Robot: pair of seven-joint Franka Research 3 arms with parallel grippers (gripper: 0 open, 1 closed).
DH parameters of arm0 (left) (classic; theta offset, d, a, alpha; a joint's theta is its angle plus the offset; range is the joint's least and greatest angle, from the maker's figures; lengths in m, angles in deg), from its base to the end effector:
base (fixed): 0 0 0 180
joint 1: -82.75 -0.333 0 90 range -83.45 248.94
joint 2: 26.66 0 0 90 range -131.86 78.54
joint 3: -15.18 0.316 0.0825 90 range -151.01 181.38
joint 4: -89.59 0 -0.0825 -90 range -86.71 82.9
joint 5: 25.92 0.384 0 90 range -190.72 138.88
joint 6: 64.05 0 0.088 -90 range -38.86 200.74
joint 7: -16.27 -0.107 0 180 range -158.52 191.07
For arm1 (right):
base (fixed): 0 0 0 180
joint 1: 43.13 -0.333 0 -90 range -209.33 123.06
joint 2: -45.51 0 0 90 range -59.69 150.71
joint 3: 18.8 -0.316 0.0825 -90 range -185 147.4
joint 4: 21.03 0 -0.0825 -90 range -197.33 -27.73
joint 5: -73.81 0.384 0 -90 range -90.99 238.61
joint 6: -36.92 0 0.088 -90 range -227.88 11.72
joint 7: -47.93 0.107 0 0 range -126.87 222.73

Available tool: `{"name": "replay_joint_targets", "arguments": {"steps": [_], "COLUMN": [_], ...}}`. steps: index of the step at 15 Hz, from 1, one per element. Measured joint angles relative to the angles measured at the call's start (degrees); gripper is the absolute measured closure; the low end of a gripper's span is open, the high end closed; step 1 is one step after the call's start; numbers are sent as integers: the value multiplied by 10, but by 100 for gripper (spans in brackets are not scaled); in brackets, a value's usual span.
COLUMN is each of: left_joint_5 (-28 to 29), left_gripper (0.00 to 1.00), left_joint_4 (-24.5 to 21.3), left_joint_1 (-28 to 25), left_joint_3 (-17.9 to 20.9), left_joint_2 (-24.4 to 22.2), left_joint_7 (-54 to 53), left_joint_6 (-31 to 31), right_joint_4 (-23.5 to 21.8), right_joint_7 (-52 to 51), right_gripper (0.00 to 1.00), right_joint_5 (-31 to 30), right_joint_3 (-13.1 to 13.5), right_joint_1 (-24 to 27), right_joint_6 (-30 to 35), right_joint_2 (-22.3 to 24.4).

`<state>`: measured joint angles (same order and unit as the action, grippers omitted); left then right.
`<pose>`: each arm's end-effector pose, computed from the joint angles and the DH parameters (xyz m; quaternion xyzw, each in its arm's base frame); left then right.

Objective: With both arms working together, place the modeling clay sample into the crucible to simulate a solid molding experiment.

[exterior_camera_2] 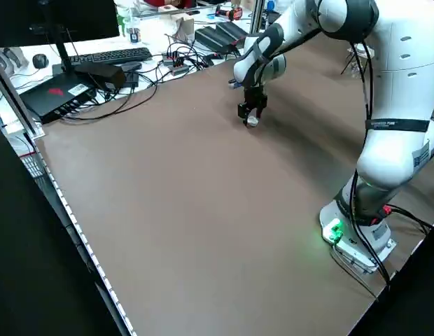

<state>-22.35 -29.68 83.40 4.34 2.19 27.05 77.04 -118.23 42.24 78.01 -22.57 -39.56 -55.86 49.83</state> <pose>0.5615 -0.1154 0.1755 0.9978 -0.0226 -0.0603 0.0165 0.5340 0.0107 0.6104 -0.9982 -0.0494 -0.0007 0.0341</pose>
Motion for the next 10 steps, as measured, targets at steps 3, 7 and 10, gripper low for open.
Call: {"name": "replay_joint_targets", "arguments": {"steps": [3, 7, 10], "left_joint_5": [2, 3, 3], "left_gripper": [36, 42, 62], "left_joint_4": [-4, -4, -4], "left_joint_1": [-1, -4, -7], "left_joint_3": [1, 1, 1], "left_joint_2": [0, -2, -5], "left_joint_7": [0, 0, 0], "left_joint_6": [0, -1, -4], "right_joint_4": [0, -1, -2], "right_joint_7": [0, 0, 0], "right_gripper": [0, 0, 0], "right_joint_5": [0, 0, 0], "right_joint_3": [0, 0, 0], "right_joint_1": [0, 0, 0], "right_joint_6": [1, 1, 1], "right_joint_2": [0, 0, 0]}}
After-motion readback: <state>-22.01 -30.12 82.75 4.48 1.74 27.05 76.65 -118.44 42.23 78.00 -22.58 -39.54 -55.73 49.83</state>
